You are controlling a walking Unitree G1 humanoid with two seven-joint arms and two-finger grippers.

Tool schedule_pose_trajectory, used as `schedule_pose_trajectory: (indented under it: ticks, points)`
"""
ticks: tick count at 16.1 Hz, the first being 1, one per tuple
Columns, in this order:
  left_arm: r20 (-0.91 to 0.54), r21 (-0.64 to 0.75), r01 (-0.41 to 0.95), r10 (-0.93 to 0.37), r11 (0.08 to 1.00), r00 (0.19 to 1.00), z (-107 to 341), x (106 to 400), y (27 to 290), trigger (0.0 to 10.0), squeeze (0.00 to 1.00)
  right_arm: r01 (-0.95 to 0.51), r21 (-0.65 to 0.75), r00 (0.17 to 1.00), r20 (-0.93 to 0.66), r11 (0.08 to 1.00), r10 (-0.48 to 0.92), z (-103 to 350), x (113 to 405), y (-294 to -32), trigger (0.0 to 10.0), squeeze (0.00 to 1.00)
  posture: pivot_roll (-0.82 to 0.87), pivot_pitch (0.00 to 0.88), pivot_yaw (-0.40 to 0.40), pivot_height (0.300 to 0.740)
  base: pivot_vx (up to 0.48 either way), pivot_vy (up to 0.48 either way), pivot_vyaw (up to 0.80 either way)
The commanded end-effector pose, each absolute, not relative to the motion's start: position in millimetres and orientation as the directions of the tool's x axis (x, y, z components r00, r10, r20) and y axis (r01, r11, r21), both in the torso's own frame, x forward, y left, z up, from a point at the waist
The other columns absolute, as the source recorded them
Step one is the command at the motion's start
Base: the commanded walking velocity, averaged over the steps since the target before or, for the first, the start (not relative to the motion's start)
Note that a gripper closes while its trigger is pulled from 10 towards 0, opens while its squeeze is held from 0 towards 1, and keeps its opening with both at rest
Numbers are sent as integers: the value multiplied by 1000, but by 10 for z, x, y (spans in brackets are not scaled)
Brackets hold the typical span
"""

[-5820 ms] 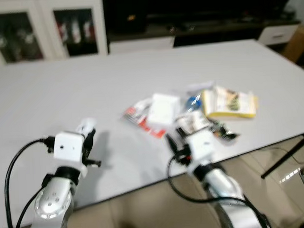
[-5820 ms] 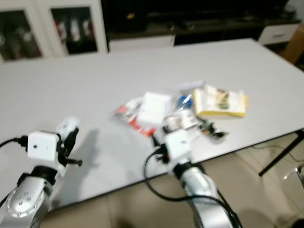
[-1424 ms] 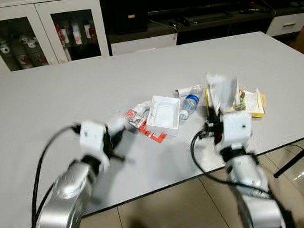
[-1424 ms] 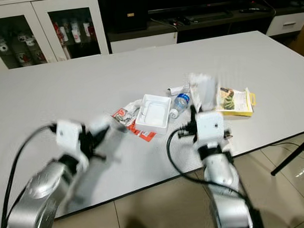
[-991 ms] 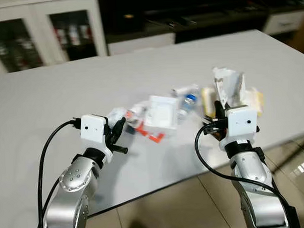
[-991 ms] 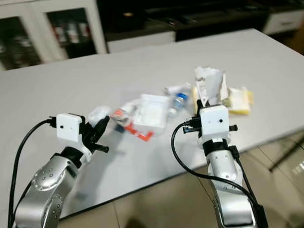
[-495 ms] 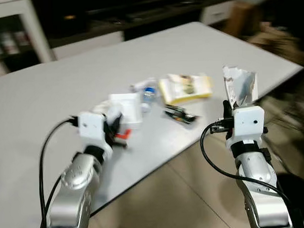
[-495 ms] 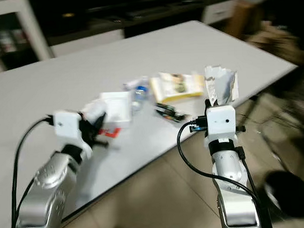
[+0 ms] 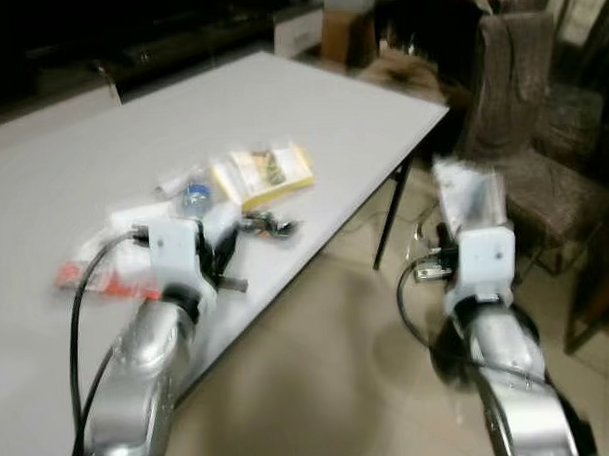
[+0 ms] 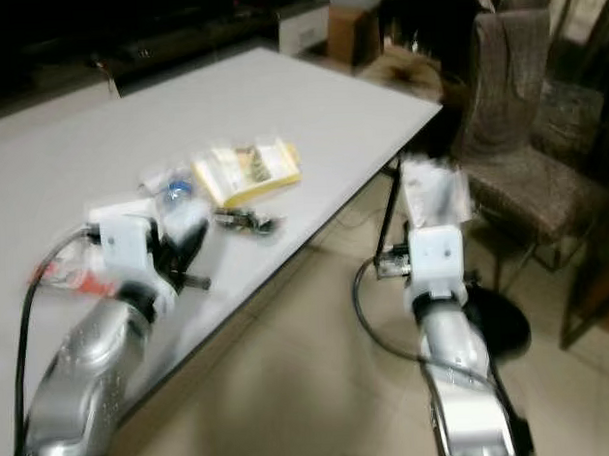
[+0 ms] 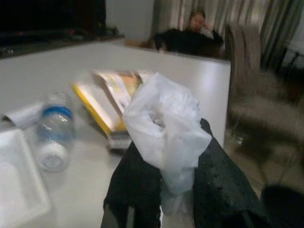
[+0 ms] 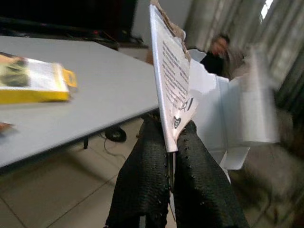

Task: Picking trash to rubbish bin

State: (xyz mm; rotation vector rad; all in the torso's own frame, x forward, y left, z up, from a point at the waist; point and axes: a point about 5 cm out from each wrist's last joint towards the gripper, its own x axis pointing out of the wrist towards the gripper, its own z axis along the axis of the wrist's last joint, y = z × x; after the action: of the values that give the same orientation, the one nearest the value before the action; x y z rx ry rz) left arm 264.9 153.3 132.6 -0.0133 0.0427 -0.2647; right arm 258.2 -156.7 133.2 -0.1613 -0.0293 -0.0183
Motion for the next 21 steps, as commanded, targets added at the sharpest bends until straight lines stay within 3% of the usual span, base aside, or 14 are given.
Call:
schedule_pose_trajectory:
  ticks: [1,12,16,21]
  points:
    - [-28,27,260,-259,965,966,1337,2641,1532,10000,0,23,-141,1000,15,990,-21,1321,2562,-1584,10000,0,-11,0,-39,740,0,0,-800]
    - [-69,111,227,-220,968,973,1108,2401,1495,10000,0,-42,-128,992,-125,991,26,1008,2418,-1558,10000,0,0,0,-40,740,0,0,-795]
    - [-99,157,267,-253,951,962,1059,2397,1445,10000,0,-64,-141,978,-204,988,34,813,2343,-1583,10000,0,6,0,-33,740,0,0,0]
    - [-104,166,274,-260,947,960,1048,2398,1422,10000,0,-91,-145,976,-207,985,60,809,2324,-1553,10000,0,-9,0,-36,740,0,-391,0]
